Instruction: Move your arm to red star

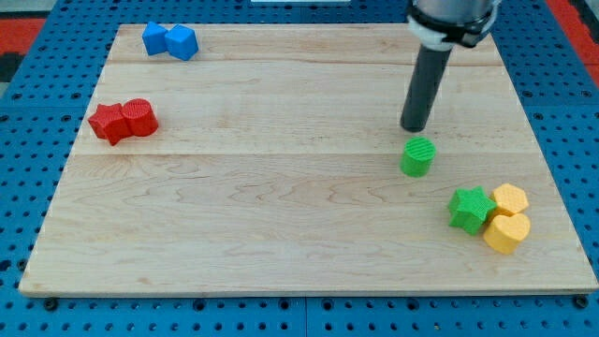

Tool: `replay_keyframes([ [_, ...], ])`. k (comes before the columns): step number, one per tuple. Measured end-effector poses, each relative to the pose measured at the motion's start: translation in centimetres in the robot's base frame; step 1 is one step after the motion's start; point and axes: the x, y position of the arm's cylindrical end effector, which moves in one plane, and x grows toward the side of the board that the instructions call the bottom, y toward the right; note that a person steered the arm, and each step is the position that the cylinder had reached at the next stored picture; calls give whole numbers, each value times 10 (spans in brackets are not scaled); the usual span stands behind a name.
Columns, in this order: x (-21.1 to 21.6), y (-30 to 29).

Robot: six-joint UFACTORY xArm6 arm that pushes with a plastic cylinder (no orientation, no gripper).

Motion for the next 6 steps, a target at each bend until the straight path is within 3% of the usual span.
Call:
replay_keyframes([
  [1,51,0],
  [2,62,7],
  [4,-51,-86],
  [5,-102,-177],
  [6,-109,-276],
])
